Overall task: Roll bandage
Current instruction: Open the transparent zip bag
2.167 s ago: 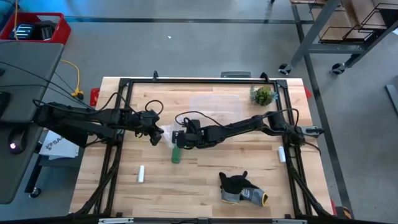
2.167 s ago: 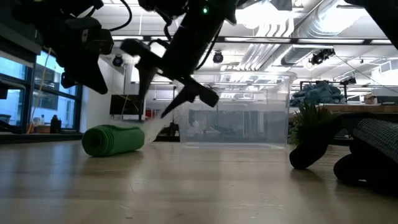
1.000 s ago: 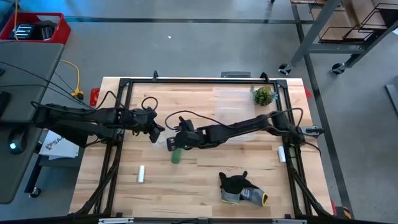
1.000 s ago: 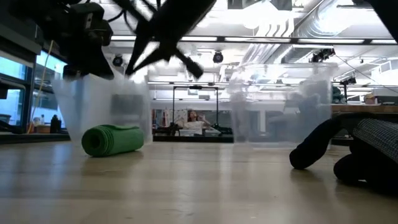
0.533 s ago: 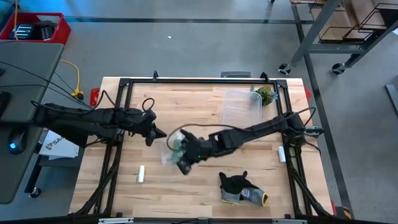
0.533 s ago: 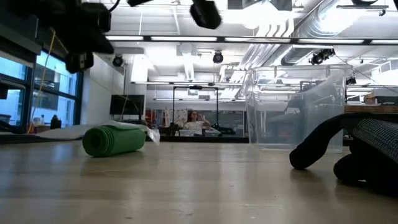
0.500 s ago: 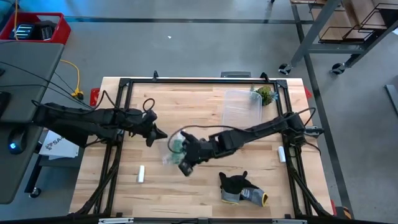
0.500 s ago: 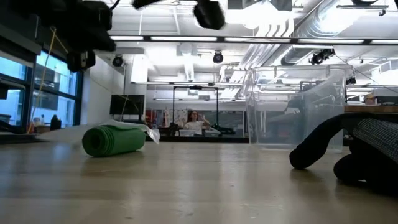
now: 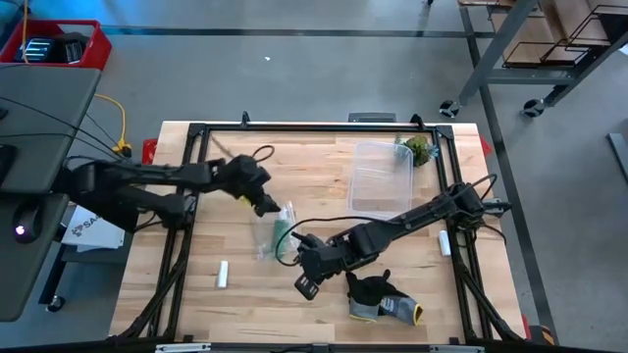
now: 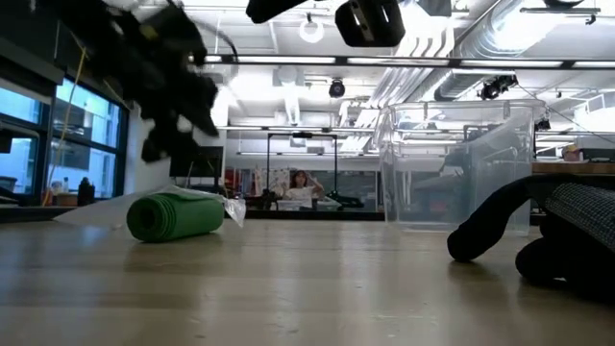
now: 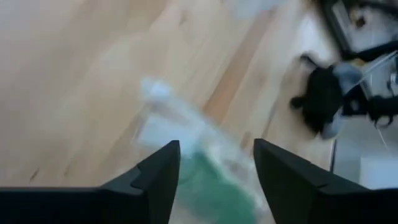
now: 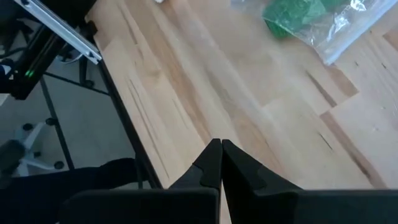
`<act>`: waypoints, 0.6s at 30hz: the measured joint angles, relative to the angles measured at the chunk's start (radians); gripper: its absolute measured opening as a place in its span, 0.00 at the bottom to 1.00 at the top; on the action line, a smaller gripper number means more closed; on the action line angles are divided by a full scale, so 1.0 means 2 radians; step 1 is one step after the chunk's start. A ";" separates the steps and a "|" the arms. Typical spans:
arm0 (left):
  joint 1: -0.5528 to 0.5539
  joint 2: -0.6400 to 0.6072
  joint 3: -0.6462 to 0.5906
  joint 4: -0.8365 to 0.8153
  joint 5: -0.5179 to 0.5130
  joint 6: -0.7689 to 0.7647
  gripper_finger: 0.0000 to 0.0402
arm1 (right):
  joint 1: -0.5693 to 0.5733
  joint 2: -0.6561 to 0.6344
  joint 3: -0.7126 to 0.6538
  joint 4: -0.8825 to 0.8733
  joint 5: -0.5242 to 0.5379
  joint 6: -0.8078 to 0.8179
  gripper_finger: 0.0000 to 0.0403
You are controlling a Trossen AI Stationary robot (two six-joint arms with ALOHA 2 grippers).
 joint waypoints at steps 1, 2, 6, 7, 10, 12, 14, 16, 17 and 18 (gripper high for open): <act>0.013 0.023 0.004 -0.002 0.017 0.007 0.52 | 0.002 0.000 0.000 0.000 0.000 0.000 0.00; 0.024 0.045 0.011 0.000 0.031 0.015 0.53 | 0.003 0.000 0.000 -0.001 0.000 0.002 0.00; 0.056 0.112 0.039 0.007 0.066 0.041 0.55 | 0.012 0.000 0.000 0.004 -0.001 0.012 0.00; 0.063 0.123 0.047 0.007 0.065 0.047 0.55 | 0.014 0.000 0.000 0.006 -0.001 0.012 0.00; 0.081 0.149 0.072 0.008 0.058 0.062 0.56 | 0.020 0.000 0.000 0.015 -0.001 0.025 0.00; 0.089 0.163 0.085 0.007 0.056 0.069 0.56 | 0.025 0.000 0.000 0.019 0.001 0.031 0.00; 0.093 0.175 0.096 0.008 0.058 0.072 0.56 | 0.028 0.000 0.000 0.018 0.004 0.036 0.00; 0.093 0.193 0.103 -0.005 0.068 0.083 0.56 | 0.031 0.000 0.000 0.018 0.004 0.042 0.00; 0.091 0.203 0.105 -0.016 0.072 0.088 0.56 | 0.031 0.000 0.000 0.018 0.004 0.042 0.00; 0.088 0.215 0.108 -0.028 0.077 0.097 0.56 | 0.032 0.000 0.000 0.018 0.004 0.042 0.00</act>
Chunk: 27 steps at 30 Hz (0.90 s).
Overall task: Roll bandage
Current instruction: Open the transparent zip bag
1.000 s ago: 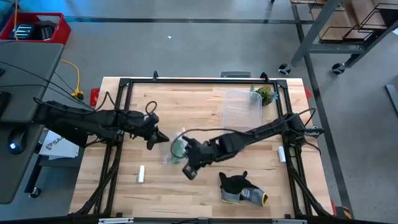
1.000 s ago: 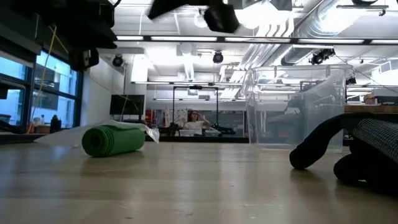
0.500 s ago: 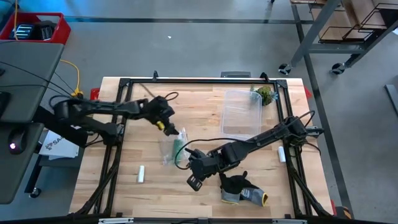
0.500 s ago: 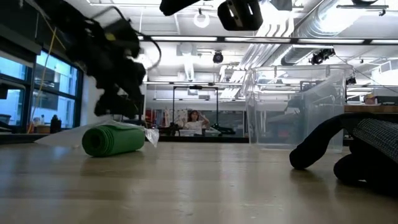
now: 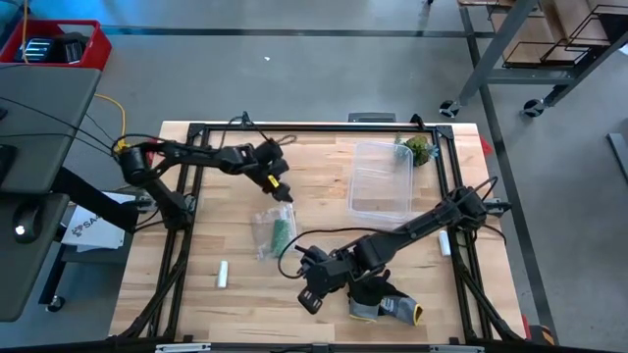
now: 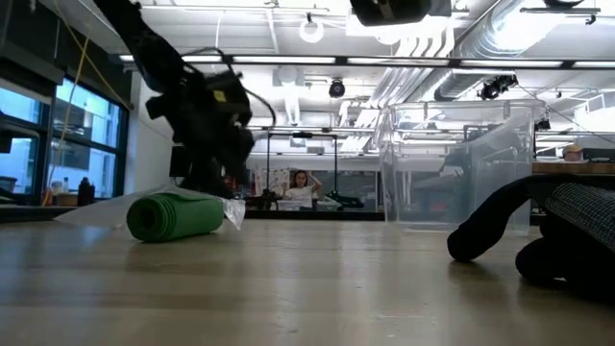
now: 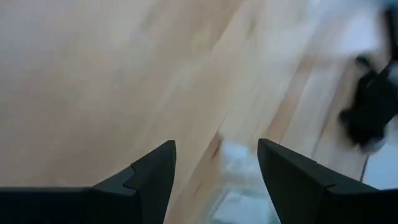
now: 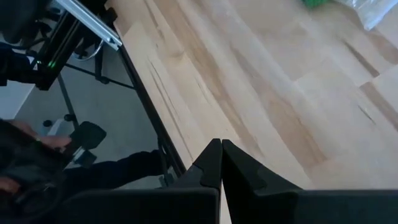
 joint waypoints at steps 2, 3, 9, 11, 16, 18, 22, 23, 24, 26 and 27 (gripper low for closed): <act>-0.004 0.019 0.003 -0.014 0.003 0.007 0.56 | 0.000 0.000 0.000 -0.001 0.000 0.000 0.00; -0.005 0.027 0.005 -0.015 0.005 0.005 0.56 | 0.000 0.000 0.000 0.000 0.000 -0.001 0.00; -0.007 0.036 0.008 -0.011 0.036 0.002 0.56 | 0.000 0.000 0.000 0.000 0.000 -0.004 0.00; -0.007 0.036 0.008 -0.013 0.057 0.004 0.56 | 0.000 0.000 0.000 -0.002 0.000 -0.004 0.00; -0.007 0.035 0.008 -0.037 0.072 0.017 0.54 | -0.001 0.000 0.000 -0.005 0.001 -0.004 0.00; -0.007 0.035 0.008 -0.046 0.072 0.017 0.49 | -0.003 0.000 0.000 -0.005 0.000 -0.004 0.00; -0.007 0.027 0.009 -0.075 0.073 0.040 0.26 | -0.005 0.000 0.000 -0.007 0.007 -0.014 0.00; -0.007 0.021 0.010 -0.086 0.073 0.049 0.17 | -0.005 0.000 0.000 -0.010 0.012 -0.017 0.00; -0.006 0.014 0.012 -0.097 0.072 0.057 0.09 | -0.006 0.000 0.000 -0.013 0.016 -0.018 0.00; -0.002 -0.006 0.019 -0.105 0.068 0.065 0.04 | -0.007 -0.001 0.000 -0.018 0.023 -0.022 0.00; 0.001 -0.019 0.023 -0.108 0.067 0.070 0.03 | -0.008 -0.002 0.000 -0.022 0.024 -0.024 0.00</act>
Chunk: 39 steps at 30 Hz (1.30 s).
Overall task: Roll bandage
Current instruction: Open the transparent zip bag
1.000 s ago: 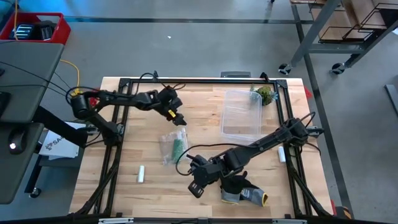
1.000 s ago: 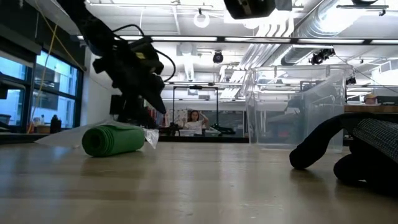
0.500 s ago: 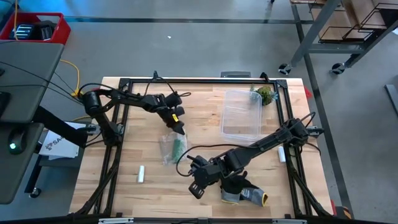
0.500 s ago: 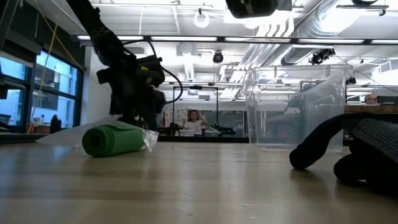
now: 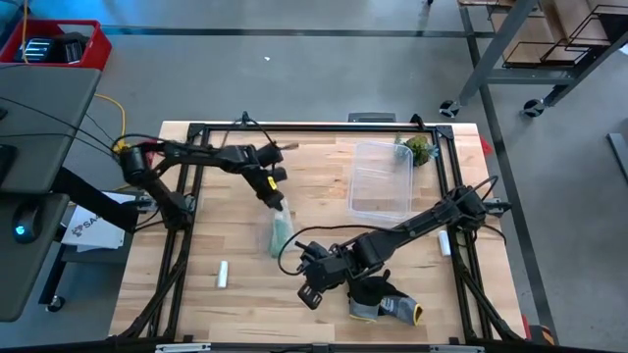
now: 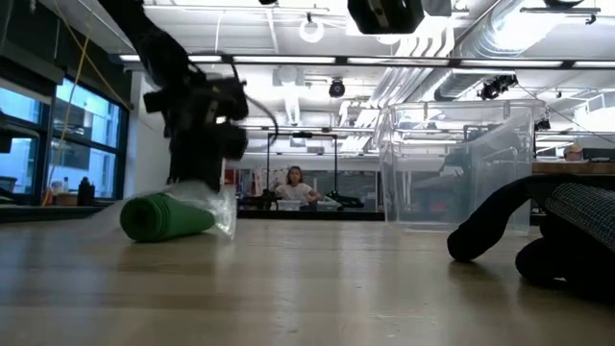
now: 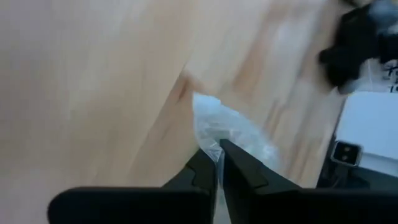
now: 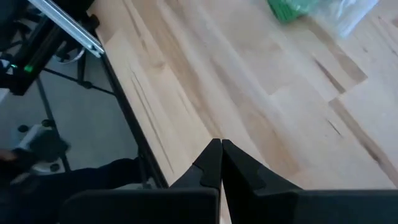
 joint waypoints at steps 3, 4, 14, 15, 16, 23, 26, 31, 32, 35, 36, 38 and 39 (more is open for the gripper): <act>0.003 -0.051 0.015 -0.002 -0.003 0.026 0.01 | -0.007 -0.006 0.000 -0.002 0.012 -0.012 0.00; 0.003 -0.071 0.021 -0.003 -0.006 0.036 0.01 | -0.011 -0.007 0.000 -0.002 0.020 -0.019 0.00; -0.053 -0.243 0.075 -0.084 -0.114 0.228 0.00 | -0.060 -0.062 0.000 0.015 0.090 -0.137 0.00; -0.065 -0.261 0.078 -0.087 -0.122 0.233 0.00 | -0.065 -0.070 0.000 0.027 0.091 -0.160 0.00; -0.076 -0.277 0.081 -0.088 -0.129 0.234 0.00 | -0.069 -0.076 0.000 0.041 0.091 -0.183 0.00; -0.163 -0.349 0.122 -0.085 -0.193 0.232 0.00 | -0.091 -0.099 0.002 0.144 0.066 -0.285 0.00; -0.197 -0.351 0.143 -0.092 -0.228 0.251 0.00 | -0.095 -0.099 0.006 0.145 0.074 -0.315 0.00; -0.251 -0.335 0.165 -0.116 -0.276 0.311 0.00 | -0.098 -0.099 0.006 0.146 0.117 -0.356 0.00; -0.261 -0.330 0.170 -0.125 -0.291 0.327 0.00 | -0.100 -0.099 0.006 0.148 0.117 -0.359 0.00; -0.285 -0.311 0.187 -0.142 -0.333 0.361 0.00 | -0.101 -0.099 0.006 0.150 0.116 -0.362 0.00; -0.290 -0.305 0.192 -0.143 -0.342 0.370 0.00 | -0.101 -0.099 0.006 0.150 0.116 -0.370 0.00; -0.300 -0.292 0.202 -0.142 -0.359 0.387 0.00 | -0.100 -0.099 0.006 0.157 0.112 -0.387 0.00; -0.304 -0.286 0.207 -0.142 -0.367 0.394 0.00 | -0.099 -0.099 0.006 0.161 0.111 -0.394 0.00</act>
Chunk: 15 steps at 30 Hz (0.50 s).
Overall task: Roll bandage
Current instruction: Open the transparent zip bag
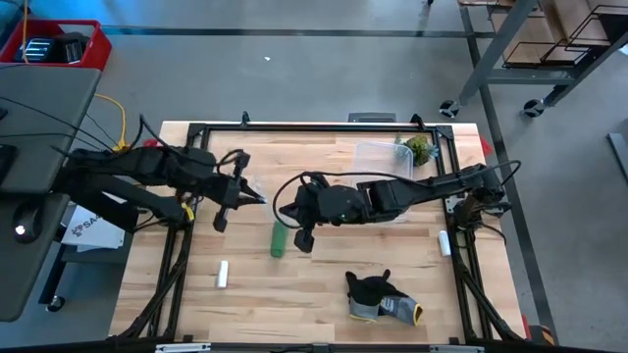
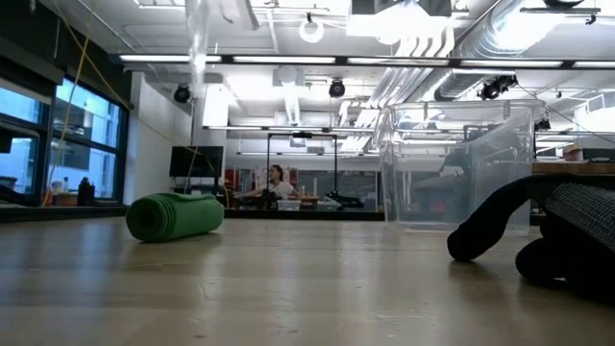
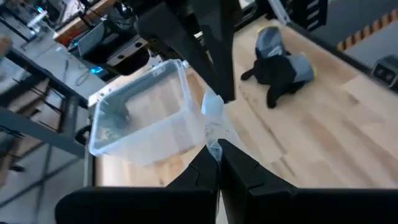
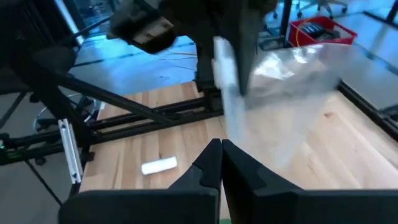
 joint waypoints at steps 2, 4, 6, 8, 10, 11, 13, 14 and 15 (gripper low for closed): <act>-0.006 0.012 0.009 0.000 -0.018 0.015 0.00 | 0.001 0.000 0.000 0.000 0.000 -0.006 0.00; -0.012 0.021 0.017 -0.001 -0.030 0.027 0.00 | 0.000 0.000 0.000 -0.004 0.002 -0.007 0.00; -0.020 0.029 0.024 -0.002 -0.039 0.039 0.00 | 0.000 0.000 0.000 -0.003 0.007 -0.010 0.00; -0.027 0.034 0.032 -0.010 -0.041 0.048 0.00 | 0.000 0.000 0.000 -0.002 0.009 -0.019 0.00; -0.033 0.039 0.042 -0.019 -0.048 0.051 0.00 | 0.000 0.000 0.000 -0.002 0.009 -0.023 0.00; -0.036 0.040 0.047 -0.026 -0.052 0.051 0.00 | 0.000 0.000 0.000 -0.001 0.009 -0.024 0.00; -0.040 0.040 0.055 -0.041 -0.061 0.051 0.00 | 0.000 0.000 0.000 0.000 0.008 -0.031 0.00; -0.043 0.040 0.058 -0.048 -0.066 0.051 0.00 | 0.000 -0.002 0.000 0.003 0.006 -0.032 0.00; -0.043 0.040 0.063 -0.057 -0.072 0.050 0.00 | 0.002 -0.003 0.000 0.003 0.002 -0.033 0.00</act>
